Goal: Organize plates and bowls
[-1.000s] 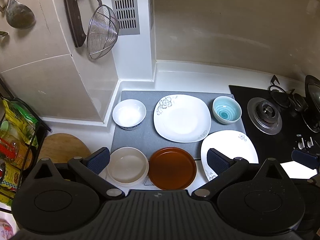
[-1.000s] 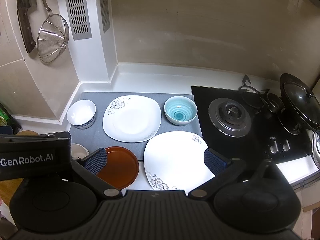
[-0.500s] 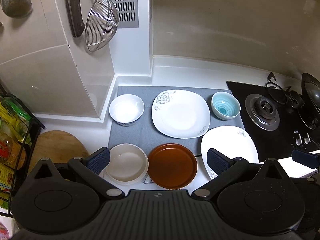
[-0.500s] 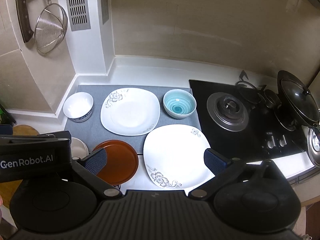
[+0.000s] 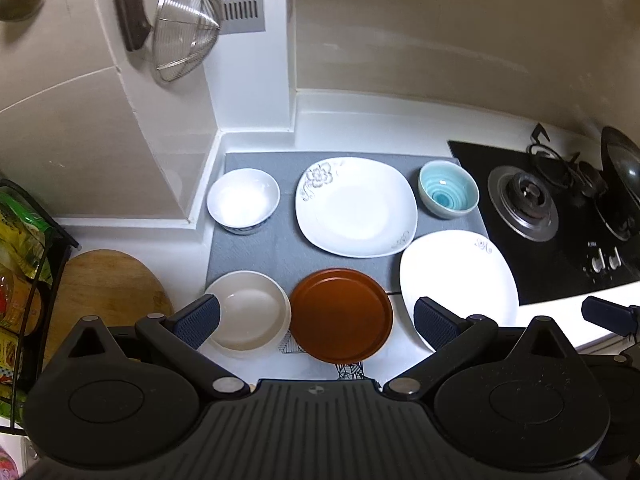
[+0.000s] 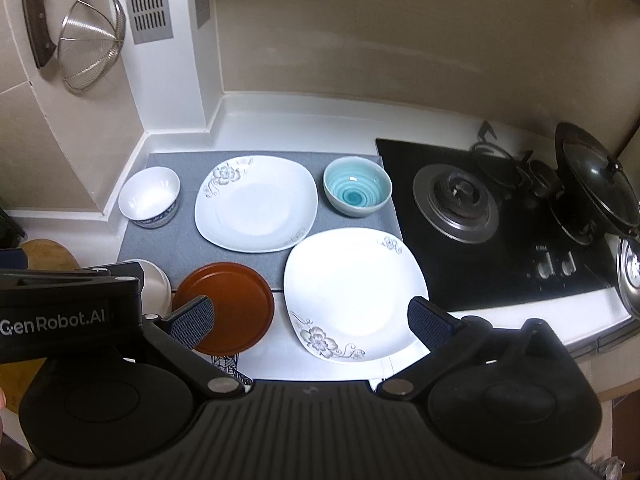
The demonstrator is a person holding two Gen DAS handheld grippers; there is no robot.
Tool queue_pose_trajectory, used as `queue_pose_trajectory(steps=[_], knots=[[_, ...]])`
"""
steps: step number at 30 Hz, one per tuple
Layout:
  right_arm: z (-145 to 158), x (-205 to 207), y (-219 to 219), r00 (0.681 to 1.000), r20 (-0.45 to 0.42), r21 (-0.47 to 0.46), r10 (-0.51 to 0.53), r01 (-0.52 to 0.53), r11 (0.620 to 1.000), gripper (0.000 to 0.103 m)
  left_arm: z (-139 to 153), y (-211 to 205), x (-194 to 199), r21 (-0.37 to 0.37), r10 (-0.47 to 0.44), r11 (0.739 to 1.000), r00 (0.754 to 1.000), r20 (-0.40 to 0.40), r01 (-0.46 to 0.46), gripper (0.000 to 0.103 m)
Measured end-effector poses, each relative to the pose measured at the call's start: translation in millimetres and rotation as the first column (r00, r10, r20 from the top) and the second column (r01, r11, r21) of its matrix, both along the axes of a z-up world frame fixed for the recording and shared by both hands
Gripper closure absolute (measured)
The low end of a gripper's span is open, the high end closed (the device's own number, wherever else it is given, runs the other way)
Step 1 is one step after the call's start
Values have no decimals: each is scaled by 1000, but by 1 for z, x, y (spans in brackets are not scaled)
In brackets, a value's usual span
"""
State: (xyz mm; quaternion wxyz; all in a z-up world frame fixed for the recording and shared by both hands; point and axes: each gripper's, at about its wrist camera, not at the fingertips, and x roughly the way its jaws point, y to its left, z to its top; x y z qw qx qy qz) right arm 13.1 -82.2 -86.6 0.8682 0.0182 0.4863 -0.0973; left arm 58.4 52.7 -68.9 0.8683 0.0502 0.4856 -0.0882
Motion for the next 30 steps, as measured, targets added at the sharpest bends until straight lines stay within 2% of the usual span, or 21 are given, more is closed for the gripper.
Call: queue_pose_trajectory(steps=[6, 8, 11, 12, 13, 14, 15, 17, 19, 21, 23, 25, 26, 28, 30], knots=[[-38, -7, -31, 999, 15, 65, 38, -39, 997, 0, -39, -26, 6, 1, -56, 998, 995, -83, 56, 0], [-50, -6, -52, 997, 36, 81, 69, -71, 994, 0, -55, -33, 8, -47, -34, 998, 994, -100, 29, 0], [-65, -4, -92, 988, 113, 44, 108, -114, 993, 0, -79, -43, 14, -139, 28, 989, 992, -125, -46, 0], [-67, -4, -107, 978, 167, 21, 127, -132, 991, 0, -87, -46, 15, -190, 33, 980, 992, -119, -55, 0], [-69, -7, -122, 955, 246, -5, 165, -169, 986, 0, -94, -51, 18, -197, 35, 979, 991, -127, -60, 0], [-72, -10, -136, 920, 311, -37, 237, -237, 971, 0, -103, -61, 22, -158, 41, 985, 990, -139, -63, 0], [-79, -9, -147, 894, 320, -80, 314, -305, 949, 0, -112, -69, 25, -115, 43, 992, 989, -143, -60, 1], [-96, 3, -169, 893, 232, -117, 386, -368, 922, 0, -128, -77, 30, -119, 75, 989, 987, -139, -92, 3], [-111, 9, -198, 899, 221, -48, 378, -377, 925, 0, -146, -84, 38, -149, 98, 981, 978, -185, -127, 13], [-128, 15, -226, 911, 199, 98, 362, -386, 917, 0, -163, -91, 45, -190, 110, 969, 963, -247, -159, 26], [-145, 18, -253, 909, 214, 255, 359, -407, 877, 0, -179, -97, 51, -231, 120, 954, 951, -284, -189, 27], [-163, 22, -271, 916, 210, 365, 342, -398, 841, 0, -196, -101, 57, -233, 140, 946, 933, -331, -224, 39], [-171, 24, -276, 923, 200, 402, 330, -384, 831, 1, -205, -101, 60, -223, 158, 941, 915, -371, -253, 51], [-187, 31, -287, 936, 178, 464, 305, -353, 812, 12, -225, -97, 63, -238, 178, 919, 870, -460, -314, 57], [-200, 38, -293, 946, 151, 505, 286, -322, 800, 23, -237, -93, 64, -283, 173, 891, 841, -512, -355, 58]])
